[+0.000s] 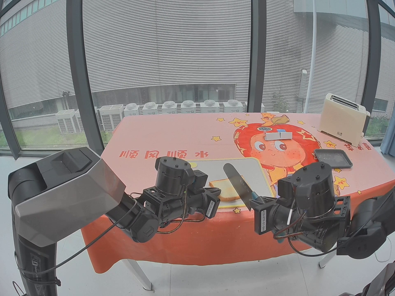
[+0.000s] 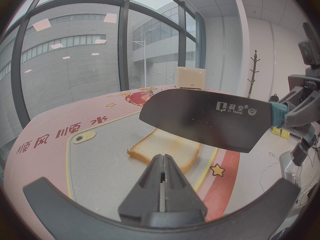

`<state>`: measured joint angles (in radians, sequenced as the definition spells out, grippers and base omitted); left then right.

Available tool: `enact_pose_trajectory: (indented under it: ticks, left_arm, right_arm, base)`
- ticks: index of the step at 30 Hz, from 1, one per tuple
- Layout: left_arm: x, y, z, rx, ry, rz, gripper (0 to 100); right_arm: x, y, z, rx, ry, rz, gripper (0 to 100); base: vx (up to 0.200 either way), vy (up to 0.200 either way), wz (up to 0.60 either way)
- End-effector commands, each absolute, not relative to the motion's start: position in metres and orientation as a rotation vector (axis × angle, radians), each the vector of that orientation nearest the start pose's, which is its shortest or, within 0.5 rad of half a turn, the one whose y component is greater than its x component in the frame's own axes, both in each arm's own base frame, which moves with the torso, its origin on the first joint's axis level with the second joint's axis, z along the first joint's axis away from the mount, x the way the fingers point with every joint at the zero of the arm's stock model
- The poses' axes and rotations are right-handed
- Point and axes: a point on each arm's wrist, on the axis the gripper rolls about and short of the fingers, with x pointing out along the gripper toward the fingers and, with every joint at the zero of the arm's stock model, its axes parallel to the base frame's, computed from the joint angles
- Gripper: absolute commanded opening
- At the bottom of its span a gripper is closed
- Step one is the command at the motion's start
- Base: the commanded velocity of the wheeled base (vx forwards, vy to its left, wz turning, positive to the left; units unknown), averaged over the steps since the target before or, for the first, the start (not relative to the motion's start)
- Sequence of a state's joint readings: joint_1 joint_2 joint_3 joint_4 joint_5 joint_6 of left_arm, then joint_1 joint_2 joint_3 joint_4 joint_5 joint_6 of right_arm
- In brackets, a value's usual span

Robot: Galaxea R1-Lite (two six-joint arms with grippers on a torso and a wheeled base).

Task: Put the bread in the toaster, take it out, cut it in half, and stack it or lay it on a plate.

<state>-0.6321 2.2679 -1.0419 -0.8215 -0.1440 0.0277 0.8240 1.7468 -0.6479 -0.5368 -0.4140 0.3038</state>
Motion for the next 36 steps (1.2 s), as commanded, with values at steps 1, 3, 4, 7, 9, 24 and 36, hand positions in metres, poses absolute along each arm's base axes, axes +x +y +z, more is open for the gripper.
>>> enact_pose_trajectory:
  ticks: [1, 3, 4, 7, 9, 24, 36]
  left_arm:
    - [0.3342, -0.2487, 0.0518, 0.125, 0.389, -0.771, 0]
    - [0.3343, -0.2487, 0.0511, 0.126, 0.391, -0.771, 0]
    - [0.3343, -0.2487, 0.0511, 0.126, 0.391, -0.771, 0]
    - [0.3343, -0.2487, 0.0511, 0.126, 0.391, -0.771, 0]
    - [0.3344, -0.2489, 0.0521, 0.125, 0.388, -0.771, 0]
    - [0.335, -0.2477, 0.054, 0.124, 0.383, -0.767, 0]
    - [0.335, -0.2477, 0.0542, 0.123, 0.382, -0.767, 0]
  right_arm:
    - [0.1999, 0.2025, 0.1198, -0.035, 0.516, 0.322, 0]
    - [0.1995, 0.2021, 0.1197, -0.038, 0.516, 0.323, 0]
    - [0.1997, 0.2023, 0.1193, -0.039, 0.518, 0.324, 0]
    - [0.1998, 0.2024, 0.1189, -0.039, 0.519, 0.324, 0]
    - [0.2004, 0.2031, 0.116, -0.044, 0.527, 0.322, 0]
    - [0.2005, 0.2032, 0.1156, -0.044, 0.528, 0.321, 0]
    - [0.2006, 0.2033, 0.115, -0.045, 0.531, 0.32, 0]
  base:
    - [0.0, 0.0, 0.0]
    - [0.0, 0.0, 0.0]
    - [0.0, 0.0, 0.0]
    - [0.0, 0.0, 0.0]
    - [0.0, 0.0, 0.0]
    - [0.0, 0.0, 0.0]
    - [0.0, 0.0, 0.0]
